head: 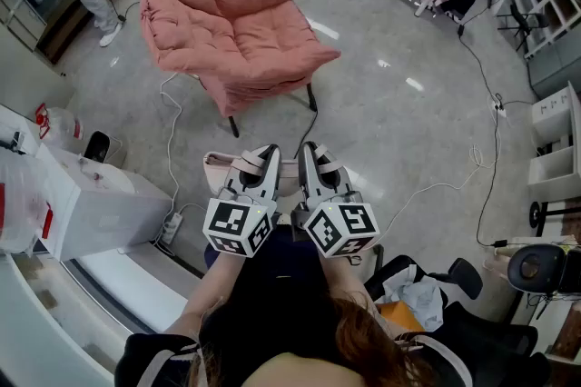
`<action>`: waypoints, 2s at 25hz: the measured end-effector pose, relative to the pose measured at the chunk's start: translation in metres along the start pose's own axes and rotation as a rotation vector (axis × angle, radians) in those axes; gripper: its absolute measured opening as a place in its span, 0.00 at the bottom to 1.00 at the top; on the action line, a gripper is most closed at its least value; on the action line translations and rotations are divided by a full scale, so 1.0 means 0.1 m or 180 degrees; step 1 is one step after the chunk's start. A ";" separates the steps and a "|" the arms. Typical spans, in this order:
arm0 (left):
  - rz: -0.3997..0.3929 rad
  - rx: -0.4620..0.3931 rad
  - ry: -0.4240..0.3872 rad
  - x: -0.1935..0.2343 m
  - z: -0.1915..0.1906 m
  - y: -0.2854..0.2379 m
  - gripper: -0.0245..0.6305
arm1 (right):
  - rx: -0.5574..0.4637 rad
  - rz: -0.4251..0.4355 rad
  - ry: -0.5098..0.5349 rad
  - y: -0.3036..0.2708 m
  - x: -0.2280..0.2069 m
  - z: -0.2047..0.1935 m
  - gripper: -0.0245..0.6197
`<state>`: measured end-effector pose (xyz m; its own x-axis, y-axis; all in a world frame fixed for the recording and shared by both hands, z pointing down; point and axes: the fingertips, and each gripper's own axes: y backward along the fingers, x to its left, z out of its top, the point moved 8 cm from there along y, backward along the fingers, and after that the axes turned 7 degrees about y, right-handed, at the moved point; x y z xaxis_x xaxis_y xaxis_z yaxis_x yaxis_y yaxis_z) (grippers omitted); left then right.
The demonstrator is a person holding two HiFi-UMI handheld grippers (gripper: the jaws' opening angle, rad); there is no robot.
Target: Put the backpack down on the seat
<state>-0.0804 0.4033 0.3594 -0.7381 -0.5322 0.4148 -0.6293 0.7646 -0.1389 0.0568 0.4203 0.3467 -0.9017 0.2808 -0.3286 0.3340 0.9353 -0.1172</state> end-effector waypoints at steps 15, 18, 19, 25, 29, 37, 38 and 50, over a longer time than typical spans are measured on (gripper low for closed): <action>0.0015 0.0003 0.0020 -0.09 0.00 0.03 0.07 | 0.0000 0.0087 -0.0200 0.09 -0.04 0.01 0.10; -0.0003 -0.0021 -0.0046 -0.14 0.00 0.07 0.07 | -0.0023 0.0109 -0.0196 0.14 -0.02 0.03 0.10; -0.0015 -0.0036 -0.0066 -0.15 0.01 0.08 0.07 | -0.0036 0.0114 -0.0185 0.16 0.00 0.05 0.10; -0.0091 -0.0095 -0.0143 -0.24 0.13 0.09 0.07 | -0.0137 0.0116 -0.0143 0.21 0.03 0.19 0.10; -0.0118 -0.0110 -0.0156 -0.29 0.17 0.08 0.07 | -0.0179 0.0090 -0.0112 0.25 0.02 0.24 0.10; -0.0161 -0.0052 -0.0115 -0.23 0.21 -0.11 0.07 | -0.0155 0.0007 -0.0121 0.11 -0.08 0.27 0.10; -0.0161 -0.0047 -0.0108 -0.21 0.23 -0.15 0.07 | -0.0154 0.0006 -0.0114 0.07 -0.09 0.28 0.10; -0.0235 -0.0007 -0.0078 0.12 0.46 -0.68 0.07 | -0.0258 -0.0068 -0.0197 -0.50 -0.31 0.42 0.10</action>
<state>-0.0575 0.3285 0.3324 -0.6955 -0.5957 0.4017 -0.6817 0.7238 -0.1068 0.0791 0.3555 0.3236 -0.8890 0.2490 -0.3844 0.2892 0.9560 -0.0495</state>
